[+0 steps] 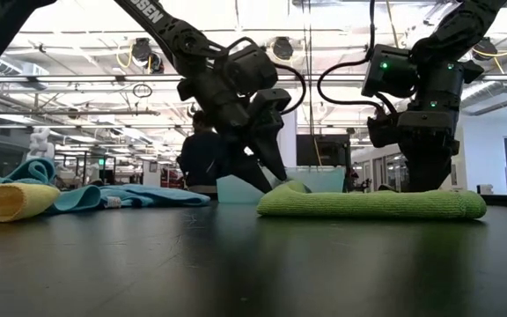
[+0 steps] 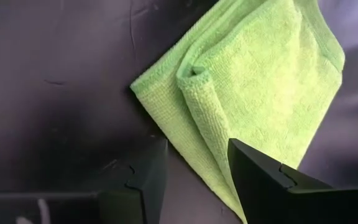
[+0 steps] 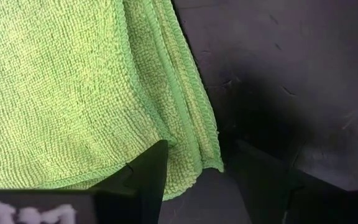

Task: Fold microfiber towels
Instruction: Put the green microfiber towel into the blue bin

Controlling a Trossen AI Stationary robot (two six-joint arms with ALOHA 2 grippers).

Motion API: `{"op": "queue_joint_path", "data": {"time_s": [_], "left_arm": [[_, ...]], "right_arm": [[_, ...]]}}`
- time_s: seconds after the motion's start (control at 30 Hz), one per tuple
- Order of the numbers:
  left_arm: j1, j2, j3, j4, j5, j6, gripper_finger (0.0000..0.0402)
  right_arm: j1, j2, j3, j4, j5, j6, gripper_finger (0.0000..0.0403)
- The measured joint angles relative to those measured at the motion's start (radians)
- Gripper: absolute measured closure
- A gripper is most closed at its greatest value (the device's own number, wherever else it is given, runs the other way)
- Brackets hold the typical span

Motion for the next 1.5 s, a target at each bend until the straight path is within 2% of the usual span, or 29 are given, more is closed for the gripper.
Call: {"op": "queue_joint_path", "data": {"time_s": [0.27,0.43,0.67,0.9,1.13,1.37,1.5], "left_arm": [[-0.022,0.000,0.000,0.002,-0.094,0.026,0.0229],[-0.025,0.000,0.000,0.002,-0.120,-0.005,0.0196],[-0.028,0.000,0.000,0.006,-0.015,-0.079,0.0135],[-0.033,0.000,0.000,0.051,0.040,-0.093,0.0120],[-0.055,0.000,0.000,0.017,-0.115,-0.106,0.0119],[-0.062,0.005,0.000,0.014,-0.169,-0.123,0.0119],[-0.065,0.034,0.001,0.037,-0.154,-0.147,0.0119]], "right_arm": [[0.000,0.001,0.000,-0.001,0.000,0.000,0.0229],[0.000,0.001,0.000,-0.002,0.001,0.000,0.0229],[0.000,0.001,-0.001,-0.003,0.001,0.000,0.0229],[0.000,0.001,-0.001,-0.003,0.001,-0.004,0.0229],[0.000,0.001,-0.001,-0.004,0.001,-0.004,0.0229],[0.000,0.001,-0.001,-0.004,0.001,-0.004,0.0229],[0.000,0.001,-0.001,-0.004,0.001,-0.004,0.0229]]}}
